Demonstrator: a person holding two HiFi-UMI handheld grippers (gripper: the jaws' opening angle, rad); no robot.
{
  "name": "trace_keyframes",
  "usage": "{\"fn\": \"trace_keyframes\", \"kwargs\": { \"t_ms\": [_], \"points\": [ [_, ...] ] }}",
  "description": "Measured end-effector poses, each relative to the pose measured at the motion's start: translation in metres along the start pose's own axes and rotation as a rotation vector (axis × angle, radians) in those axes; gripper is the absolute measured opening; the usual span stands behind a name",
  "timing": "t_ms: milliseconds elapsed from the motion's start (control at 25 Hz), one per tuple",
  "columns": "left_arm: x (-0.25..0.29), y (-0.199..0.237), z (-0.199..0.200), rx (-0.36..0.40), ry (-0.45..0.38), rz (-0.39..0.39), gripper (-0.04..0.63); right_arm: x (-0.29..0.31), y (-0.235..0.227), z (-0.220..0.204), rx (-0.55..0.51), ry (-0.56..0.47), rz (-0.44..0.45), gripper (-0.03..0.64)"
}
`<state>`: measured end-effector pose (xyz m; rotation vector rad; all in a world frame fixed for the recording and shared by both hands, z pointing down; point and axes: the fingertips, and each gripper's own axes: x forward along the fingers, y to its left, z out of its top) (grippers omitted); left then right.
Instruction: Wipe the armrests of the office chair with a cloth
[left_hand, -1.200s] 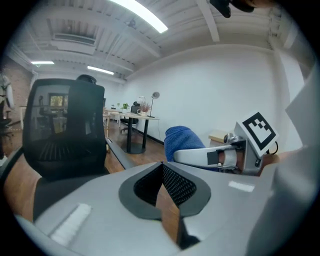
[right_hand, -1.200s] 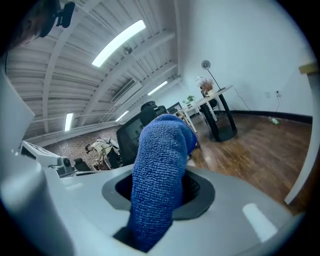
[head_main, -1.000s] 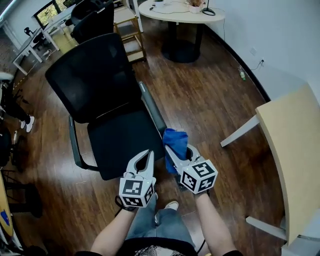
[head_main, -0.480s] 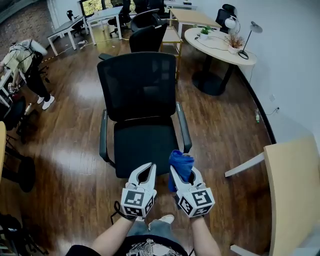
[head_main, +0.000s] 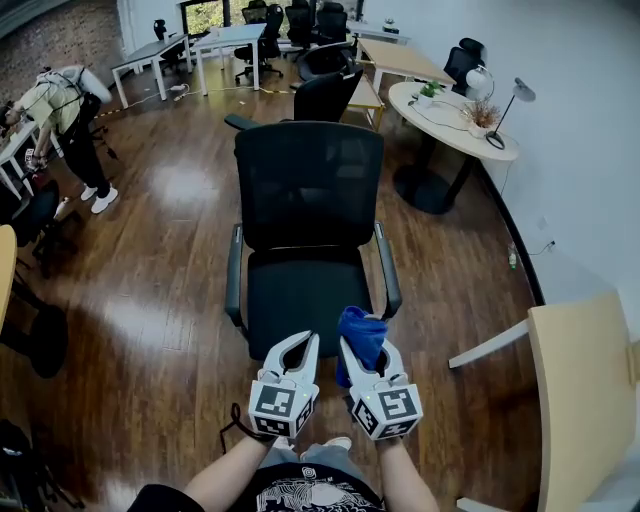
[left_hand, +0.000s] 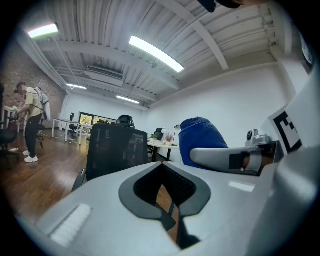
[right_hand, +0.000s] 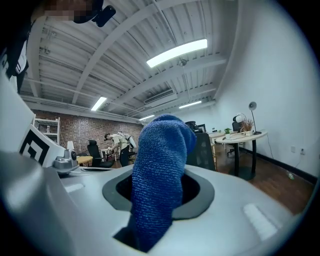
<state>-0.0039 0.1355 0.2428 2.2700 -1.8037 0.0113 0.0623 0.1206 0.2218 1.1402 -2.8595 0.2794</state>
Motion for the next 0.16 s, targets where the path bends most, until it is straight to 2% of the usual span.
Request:
{"fn": "trace_keyframes", "kwargs": {
  "t_ms": [160],
  "points": [
    [-0.011,0.009,0.005,-0.012,-0.011,-0.019,0.005,0.003,0.022,-0.003,0.003,0.006,-0.01,0.133]
  ]
}}
